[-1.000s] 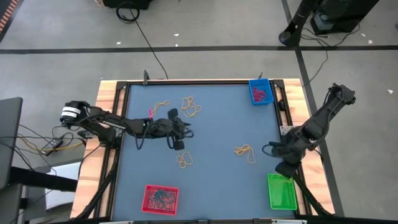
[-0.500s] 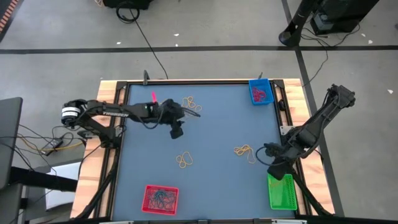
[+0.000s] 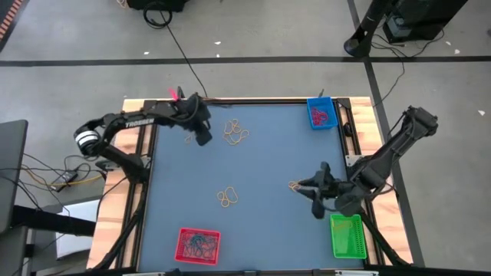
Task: Sort rubber bands into baskets
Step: Put the yellow rubber band into the green bin
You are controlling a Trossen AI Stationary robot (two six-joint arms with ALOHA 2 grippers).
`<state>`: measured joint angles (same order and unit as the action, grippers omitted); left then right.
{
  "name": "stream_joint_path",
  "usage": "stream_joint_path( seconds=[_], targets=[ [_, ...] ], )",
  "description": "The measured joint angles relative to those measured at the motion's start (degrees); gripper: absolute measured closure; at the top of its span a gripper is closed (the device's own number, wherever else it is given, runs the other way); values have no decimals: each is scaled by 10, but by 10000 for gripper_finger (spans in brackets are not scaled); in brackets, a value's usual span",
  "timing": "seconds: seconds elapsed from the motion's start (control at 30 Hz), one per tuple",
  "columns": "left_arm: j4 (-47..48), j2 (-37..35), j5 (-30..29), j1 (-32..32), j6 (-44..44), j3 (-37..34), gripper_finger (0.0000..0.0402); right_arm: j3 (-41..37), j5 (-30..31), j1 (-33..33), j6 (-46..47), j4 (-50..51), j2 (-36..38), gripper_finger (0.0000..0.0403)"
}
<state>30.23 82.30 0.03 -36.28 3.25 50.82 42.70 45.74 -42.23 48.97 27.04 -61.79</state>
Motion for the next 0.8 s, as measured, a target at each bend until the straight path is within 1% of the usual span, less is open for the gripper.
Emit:
stream_joint_path(
  seconds=[0.07, 0.17, 0.23, 0.27, 0.33, 0.47, 0.53, 0.67, 0.73, 0.8],
  targets=[
    [16, 6, 0, -27, 17, -5, 264, 0, 39, 9, -16, -5, -18, 273],
    [32, 23, 6, -53, 27, -13, 264, 0, 108, 25, -4, -1, -57, 272],
    [30, 34, 7, -63, 27, -20, 264, -1, 134, 39, 5, -3, -83, 273],
    [29, 40, 7, -66, 27, -23, 264, -1, 137, 48, 5, -7, -94, 273],
    [22, 55, 8, -68, 30, -26, 264, -1, 130, 65, 5, -9, -115, 273],
    [5, 84, 8, -73, 40, -34, 264, -1, 93, 100, 8, -21, -146, 272],
    [-3, 97, 0, -80, 40, -34, 264, -1, 82, 114, 12, -34, -159, 272],
    [-19, 112, 4, -95, 40, -33, 266, -1, 58, 137, 2, -61, -179, 276],
    [-23, 115, 8, -102, 40, -33, 277, -1, 46, 146, -7, -74, -186, 278],
    [-25, 116, 7, -106, 38, -32, 297, -1, 36, 153, -15, -82, -190, 278]
  ],
)
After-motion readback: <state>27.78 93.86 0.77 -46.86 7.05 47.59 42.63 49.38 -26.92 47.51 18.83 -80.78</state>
